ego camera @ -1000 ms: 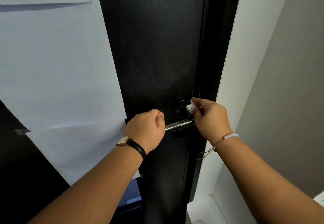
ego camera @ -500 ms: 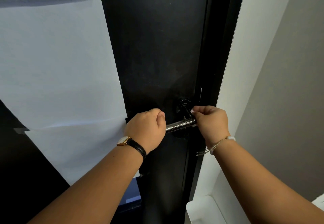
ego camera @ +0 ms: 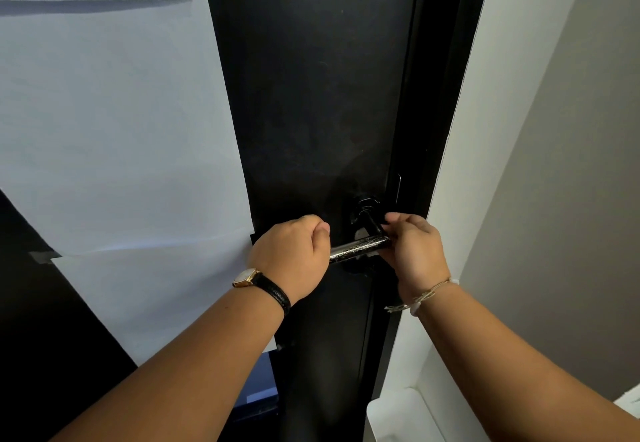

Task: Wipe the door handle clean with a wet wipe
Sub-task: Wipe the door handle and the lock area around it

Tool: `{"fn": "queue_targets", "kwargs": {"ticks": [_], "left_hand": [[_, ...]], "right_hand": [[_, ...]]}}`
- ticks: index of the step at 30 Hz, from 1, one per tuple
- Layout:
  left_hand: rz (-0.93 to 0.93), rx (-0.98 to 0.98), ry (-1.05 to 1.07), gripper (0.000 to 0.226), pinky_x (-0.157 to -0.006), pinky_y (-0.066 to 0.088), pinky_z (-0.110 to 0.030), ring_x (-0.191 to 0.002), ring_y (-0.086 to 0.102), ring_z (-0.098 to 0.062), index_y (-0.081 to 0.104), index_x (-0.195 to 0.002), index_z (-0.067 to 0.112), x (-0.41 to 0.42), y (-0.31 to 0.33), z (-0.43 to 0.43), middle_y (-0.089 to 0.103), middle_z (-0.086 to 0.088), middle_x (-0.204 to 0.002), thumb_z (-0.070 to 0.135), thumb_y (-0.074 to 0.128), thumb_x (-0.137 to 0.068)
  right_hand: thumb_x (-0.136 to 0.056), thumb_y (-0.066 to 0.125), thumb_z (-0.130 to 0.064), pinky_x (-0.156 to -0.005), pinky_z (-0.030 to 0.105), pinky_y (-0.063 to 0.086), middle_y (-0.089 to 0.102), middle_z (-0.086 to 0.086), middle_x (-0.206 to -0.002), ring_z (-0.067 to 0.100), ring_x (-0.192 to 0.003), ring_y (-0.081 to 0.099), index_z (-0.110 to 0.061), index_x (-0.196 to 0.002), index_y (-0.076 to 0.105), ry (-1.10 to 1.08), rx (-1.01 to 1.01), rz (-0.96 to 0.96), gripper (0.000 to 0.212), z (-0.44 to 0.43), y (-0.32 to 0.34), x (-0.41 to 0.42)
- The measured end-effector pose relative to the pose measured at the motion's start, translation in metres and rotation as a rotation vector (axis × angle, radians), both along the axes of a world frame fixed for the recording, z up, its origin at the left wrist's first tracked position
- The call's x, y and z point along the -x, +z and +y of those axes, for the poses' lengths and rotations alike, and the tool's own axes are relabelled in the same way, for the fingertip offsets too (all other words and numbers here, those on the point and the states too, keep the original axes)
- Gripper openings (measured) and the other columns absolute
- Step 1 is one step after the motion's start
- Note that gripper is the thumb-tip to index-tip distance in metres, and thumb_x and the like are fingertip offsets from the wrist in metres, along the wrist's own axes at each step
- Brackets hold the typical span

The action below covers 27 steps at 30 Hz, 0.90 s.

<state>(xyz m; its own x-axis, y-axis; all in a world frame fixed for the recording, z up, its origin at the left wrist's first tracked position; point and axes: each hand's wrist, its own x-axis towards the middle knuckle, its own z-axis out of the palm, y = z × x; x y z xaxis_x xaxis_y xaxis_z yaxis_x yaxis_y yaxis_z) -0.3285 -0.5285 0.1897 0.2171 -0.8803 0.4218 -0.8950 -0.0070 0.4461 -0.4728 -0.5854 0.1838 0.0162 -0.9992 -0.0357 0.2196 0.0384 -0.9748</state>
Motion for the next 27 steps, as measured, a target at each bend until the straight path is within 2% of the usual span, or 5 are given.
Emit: {"fn": "queue_targets", "kwargs": {"ticks": [3,6,12,17,27], "left_hand": [[-0.010,0.003,0.003,0.032,-0.051,0.039,-0.021,-0.067,0.055,-0.014,0.063,-0.101,0.023,-0.001,-0.001,-0.001,0.062,0.005,-0.073,0.031,0.032,-0.094],[0.015,-0.014,0.000,0.033,-0.058,0.046,-0.027,-0.071,0.058,-0.015,0.063,-0.101,0.022,0.000,0.000,0.001,0.067,0.001,-0.080,0.032,0.032,-0.094],[0.788,-0.221,-0.113,0.046,-0.085,0.047,-0.029,-0.094,0.064,-0.017,0.065,-0.097,0.016,-0.004,0.012,-0.001,0.070,-0.005,-0.100,0.040,0.026,-0.096],[1.291,-0.316,-0.165,0.054,-0.082,0.047,-0.033,-0.101,0.062,-0.021,0.065,-0.105,0.010,-0.018,0.010,0.006,0.068,-0.010,-0.106,0.040,0.022,-0.095],[1.697,-0.412,-0.320,0.039,-0.093,0.044,-0.037,-0.116,0.056,-0.026,0.060,-0.117,0.007,-0.025,-0.019,0.003,0.063,-0.012,-0.123,0.026,0.037,-0.093]], "right_hand": [[-0.090,0.041,-0.013,-0.081,0.041,0.054,0.067,0.007,-0.083,0.027,-0.089,0.066,-0.017,-0.083,0.060,-0.091,0.080,0.077,0.021,-0.004,-0.004,0.001],[-0.094,0.041,-0.031,-0.075,0.035,0.053,0.065,0.008,-0.087,0.024,-0.090,0.063,-0.015,-0.084,0.060,-0.046,0.054,0.018,0.026,-0.002,-0.008,0.001],[-0.094,0.031,-0.045,-0.058,0.022,0.049,0.069,0.000,-0.072,0.010,-0.066,0.068,-0.012,-0.088,0.054,0.116,0.015,-0.126,0.040,0.005,-0.015,0.000],[-0.093,0.031,-0.050,-0.079,0.038,0.054,0.065,0.016,-0.093,0.030,-0.092,0.066,-0.016,-0.086,0.052,0.126,0.047,-0.047,0.040,0.005,-0.012,0.006],[-0.094,0.030,-0.046,-0.090,0.044,0.052,0.065,0.019,-0.098,0.033,-0.099,0.064,-0.013,-0.098,0.045,0.174,0.095,-0.039,0.037,0.008,-0.010,0.008]]}}
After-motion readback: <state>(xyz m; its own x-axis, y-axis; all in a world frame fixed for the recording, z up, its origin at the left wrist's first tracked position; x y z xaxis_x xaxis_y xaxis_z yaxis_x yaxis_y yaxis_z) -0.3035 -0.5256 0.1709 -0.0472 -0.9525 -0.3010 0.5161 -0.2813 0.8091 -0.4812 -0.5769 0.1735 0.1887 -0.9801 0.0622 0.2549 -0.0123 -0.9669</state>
